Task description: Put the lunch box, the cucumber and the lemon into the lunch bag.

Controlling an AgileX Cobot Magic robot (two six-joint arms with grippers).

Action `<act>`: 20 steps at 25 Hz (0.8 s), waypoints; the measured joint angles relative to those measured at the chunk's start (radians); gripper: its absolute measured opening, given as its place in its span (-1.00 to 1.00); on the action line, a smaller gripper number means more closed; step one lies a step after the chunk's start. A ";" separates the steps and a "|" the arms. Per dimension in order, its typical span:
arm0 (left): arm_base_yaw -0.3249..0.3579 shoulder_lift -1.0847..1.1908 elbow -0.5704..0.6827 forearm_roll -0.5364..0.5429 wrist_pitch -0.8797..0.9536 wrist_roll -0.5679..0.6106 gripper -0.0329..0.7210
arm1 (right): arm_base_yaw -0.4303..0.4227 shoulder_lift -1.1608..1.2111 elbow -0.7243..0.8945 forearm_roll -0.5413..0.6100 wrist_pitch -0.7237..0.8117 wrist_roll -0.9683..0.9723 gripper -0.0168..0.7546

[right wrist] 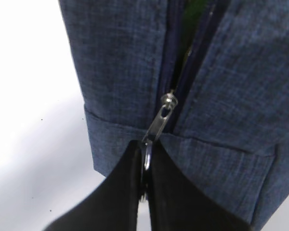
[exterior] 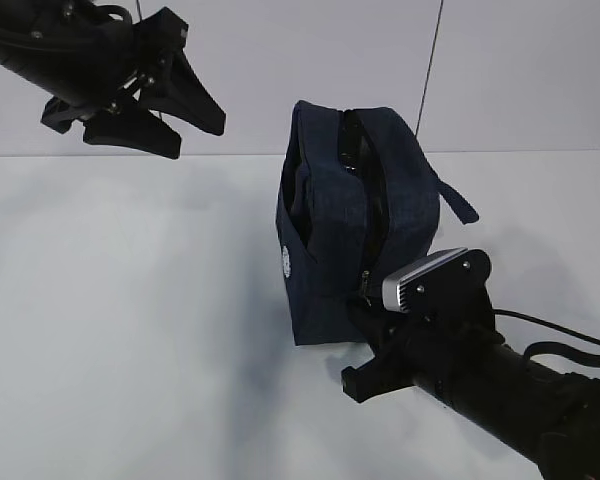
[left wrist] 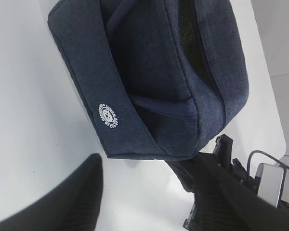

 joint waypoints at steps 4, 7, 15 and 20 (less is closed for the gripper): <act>0.000 0.000 0.000 0.000 0.000 0.000 0.23 | 0.000 0.000 0.000 0.006 0.000 0.000 -0.85; 0.000 0.000 0.000 0.000 0.000 0.000 0.23 | 0.000 0.000 0.000 0.006 0.000 0.000 -0.85; 0.000 0.000 0.000 0.000 0.000 0.000 0.23 | 0.000 0.000 0.000 0.015 0.000 0.000 -0.85; 0.000 0.000 0.000 -0.003 0.000 0.000 0.23 | 0.000 0.000 0.000 0.026 0.004 0.000 -0.86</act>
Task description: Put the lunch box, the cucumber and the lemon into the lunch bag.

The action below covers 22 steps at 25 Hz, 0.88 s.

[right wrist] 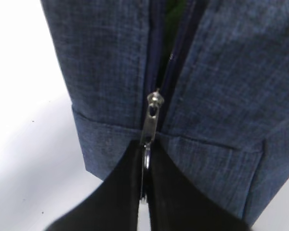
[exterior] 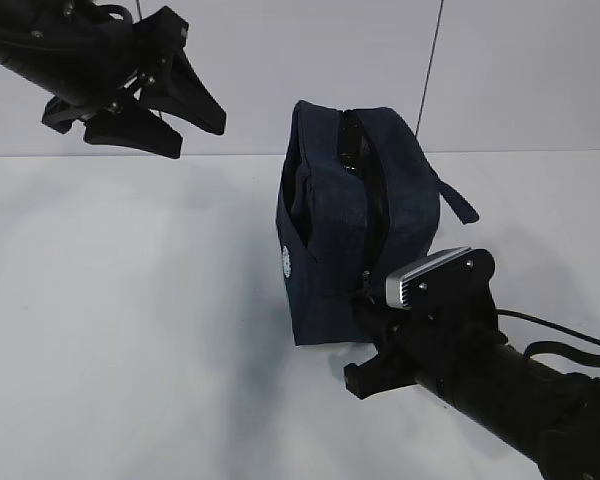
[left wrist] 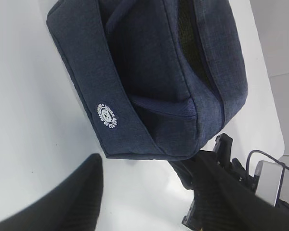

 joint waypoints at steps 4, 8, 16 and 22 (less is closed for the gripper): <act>0.000 0.000 0.000 0.000 0.000 0.000 0.23 | 0.000 0.000 0.000 0.002 0.003 0.000 -0.94; 0.000 0.000 0.000 0.000 0.000 0.000 0.23 | 0.000 0.000 0.000 0.004 0.003 0.000 -0.94; 0.000 0.000 0.000 0.000 0.000 0.000 0.23 | 0.000 0.000 0.000 0.004 0.035 0.000 -0.94; 0.000 0.000 0.000 0.000 0.000 0.000 0.23 | 0.000 -0.049 0.000 0.004 0.120 0.000 -0.94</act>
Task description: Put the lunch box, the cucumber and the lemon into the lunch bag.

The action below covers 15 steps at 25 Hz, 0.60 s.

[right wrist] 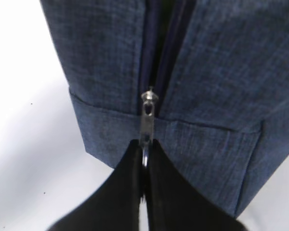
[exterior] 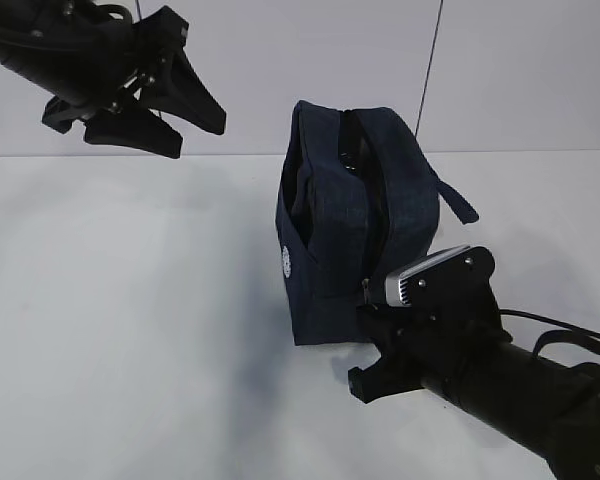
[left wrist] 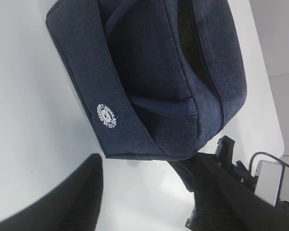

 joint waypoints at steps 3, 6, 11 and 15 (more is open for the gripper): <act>0.000 0.000 0.000 0.000 0.000 0.000 0.23 | 0.000 -0.040 0.000 0.000 0.057 0.000 -0.94; 0.000 0.000 0.000 0.000 0.000 0.000 0.23 | 0.000 -0.071 0.000 0.000 0.133 0.000 -0.94; 0.000 0.000 0.000 0.000 0.000 0.000 0.23 | 0.000 -0.124 0.000 0.000 0.233 0.000 -0.94; 0.000 0.000 0.000 0.000 0.000 0.000 0.23 | 0.000 -0.168 -0.030 0.000 0.371 0.000 -0.94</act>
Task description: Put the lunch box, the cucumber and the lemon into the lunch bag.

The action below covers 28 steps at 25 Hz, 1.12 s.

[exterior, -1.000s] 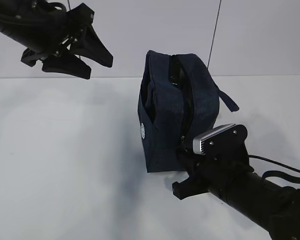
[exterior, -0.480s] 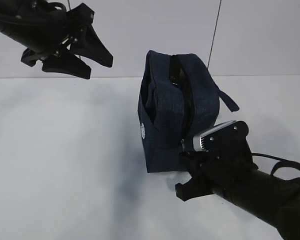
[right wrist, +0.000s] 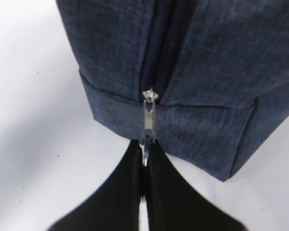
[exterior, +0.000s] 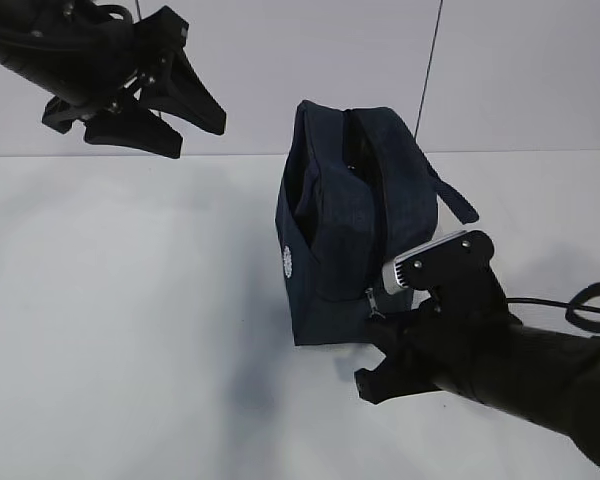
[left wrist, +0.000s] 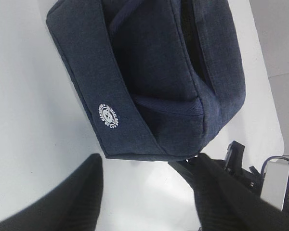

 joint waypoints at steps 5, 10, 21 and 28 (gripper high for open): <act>0.000 0.000 0.000 0.000 0.000 0.000 0.23 | 0.000 -0.042 -0.095 -0.032 0.243 -0.004 -0.94; 0.000 0.000 0.000 0.000 0.000 0.000 0.23 | 0.000 -0.069 -0.253 -0.094 0.578 -0.005 -0.94; 0.000 0.000 0.000 0.011 0.000 0.000 0.23 | 0.000 -0.073 -0.568 -0.282 1.107 -0.041 -0.94; 0.000 0.000 0.000 0.014 0.000 0.002 0.23 | 0.000 -0.073 -0.695 -0.273 1.249 -0.267 -0.94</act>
